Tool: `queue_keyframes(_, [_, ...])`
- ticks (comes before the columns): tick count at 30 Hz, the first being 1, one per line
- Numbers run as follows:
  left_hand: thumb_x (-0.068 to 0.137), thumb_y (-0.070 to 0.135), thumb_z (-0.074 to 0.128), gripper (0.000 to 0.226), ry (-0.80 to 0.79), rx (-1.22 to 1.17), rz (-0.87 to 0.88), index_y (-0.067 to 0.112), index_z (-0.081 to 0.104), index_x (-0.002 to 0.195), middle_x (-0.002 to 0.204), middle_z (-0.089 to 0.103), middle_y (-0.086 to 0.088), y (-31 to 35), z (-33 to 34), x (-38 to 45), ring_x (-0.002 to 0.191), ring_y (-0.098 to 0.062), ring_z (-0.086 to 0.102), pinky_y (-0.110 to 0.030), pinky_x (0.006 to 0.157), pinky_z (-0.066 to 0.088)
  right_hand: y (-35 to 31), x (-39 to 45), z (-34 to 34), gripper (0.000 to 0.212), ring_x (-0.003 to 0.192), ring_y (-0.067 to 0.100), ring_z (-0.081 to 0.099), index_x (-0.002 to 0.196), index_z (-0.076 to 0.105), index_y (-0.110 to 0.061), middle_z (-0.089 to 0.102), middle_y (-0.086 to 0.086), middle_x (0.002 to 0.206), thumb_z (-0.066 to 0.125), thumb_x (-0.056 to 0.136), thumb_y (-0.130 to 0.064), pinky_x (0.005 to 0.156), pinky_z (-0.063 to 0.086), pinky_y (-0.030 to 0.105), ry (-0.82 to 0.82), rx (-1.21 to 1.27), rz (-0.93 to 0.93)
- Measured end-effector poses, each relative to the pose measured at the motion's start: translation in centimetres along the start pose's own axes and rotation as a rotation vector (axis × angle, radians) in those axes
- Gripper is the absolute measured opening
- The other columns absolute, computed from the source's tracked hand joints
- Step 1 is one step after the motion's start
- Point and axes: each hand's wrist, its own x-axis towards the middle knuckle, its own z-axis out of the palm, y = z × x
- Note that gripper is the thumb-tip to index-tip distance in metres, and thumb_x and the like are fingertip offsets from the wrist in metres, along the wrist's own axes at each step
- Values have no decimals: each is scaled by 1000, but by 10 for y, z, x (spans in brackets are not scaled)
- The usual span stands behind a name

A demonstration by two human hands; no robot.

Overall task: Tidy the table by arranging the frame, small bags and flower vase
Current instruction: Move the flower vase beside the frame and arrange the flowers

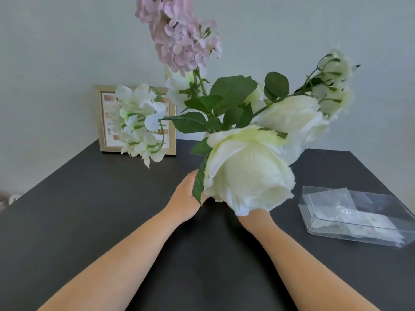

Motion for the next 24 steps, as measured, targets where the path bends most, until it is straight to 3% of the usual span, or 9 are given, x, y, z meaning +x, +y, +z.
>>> queue_keyframes(2, [63, 45, 49, 31, 30, 36, 28, 17, 49, 50, 50, 57, 27, -5, 0, 1, 59, -1, 59, -8, 46, 42, 3, 4, 4, 42, 48, 2, 35, 51, 37, -25, 34, -9, 56, 57, 84, -8, 47, 32, 11, -32, 15, -30])
queue_keyframes(4, [71, 37, 57, 35, 54, -2, 29, 5, 44, 68, 61, 63, 12, -12, 0, 0, 78, -13, 51, -24, 47, 48, 2, 1, 5, 30, 56, -1, 33, 60, 33, -31, 32, -10, 65, 61, 72, -25, 54, 31, 15, 21, 56, -93])
queue_keyframes(7, [89, 15, 63, 42, 36, -156, -85, -20, 39, 86, 87, 55, -27, -15, 0, 6, 88, -39, 48, -56, 81, 47, 7, 4, 7, 23, 44, -5, 41, 59, 32, -44, 33, -18, 66, 55, 56, -42, 51, 32, 17, 109, 102, -181])
queue_keyframes(9, [89, 14, 63, 45, 16, -185, -76, -23, 39, 90, 94, 45, -37, -15, 1, 7, 93, -53, 41, -65, 84, 42, 8, 6, 7, 28, 46, -5, 42, 60, 34, -42, 35, -17, 67, 61, 60, -36, 52, 33, 16, 102, 61, -159])
queue_keyframes(13, [70, 50, 54, 60, 17, 1, 155, -7, 41, 84, 83, 54, -3, -3, 1, 10, 96, -12, 49, -34, 61, 46, 7, 12, 3, 24, 48, -3, 35, 57, 38, -44, 37, -18, 63, 59, 66, -38, 51, 30, 11, 126, -13, -163])
queue_keyframes(15, [66, 52, 45, 58, 40, 54, 191, -1, 42, 88, 90, 54, 8, 1, 2, 14, 99, 1, 41, -31, 69, 46, 4, 12, 2, 20, 47, -3, 37, 55, 44, -47, 39, -20, 59, 59, 66, -41, 52, 33, 12, 161, 9, -163])
queue_keyframes(17, [68, 50, 46, 54, 38, 72, 209, 1, 41, 89, 96, 49, 17, 0, 2, 14, 98, 2, 40, -30, 71, 45, 2, 12, 2, 15, 48, -2, 43, 60, 46, -52, 44, -20, 61, 59, 63, -46, 54, 39, 22, 227, 66, -210])
queue_keyframes(20, [69, 55, 53, 38, 43, 52, 123, 17, 52, 75, 67, 58, 14, -7, 3, 20, 92, -4, 52, -18, 46, 40, -3, 9, 0, 20, 55, -3, 53, 75, 45, -46, 52, -18, 69, 62, 65, -49, 57, 43, 18, 260, 36, -278])
queue_keyframes(24, [70, 57, 67, 39, 47, 21, 65, 26, 61, 92, 73, 62, 21, -20, 3, 29, 82, -7, 64, -31, 66, 54, -13, -1, -1, 33, 73, -16, 58, 85, 46, -65, 59, -39, 82, 67, 73, -43, 56, 40, 0, 291, 24, -280])
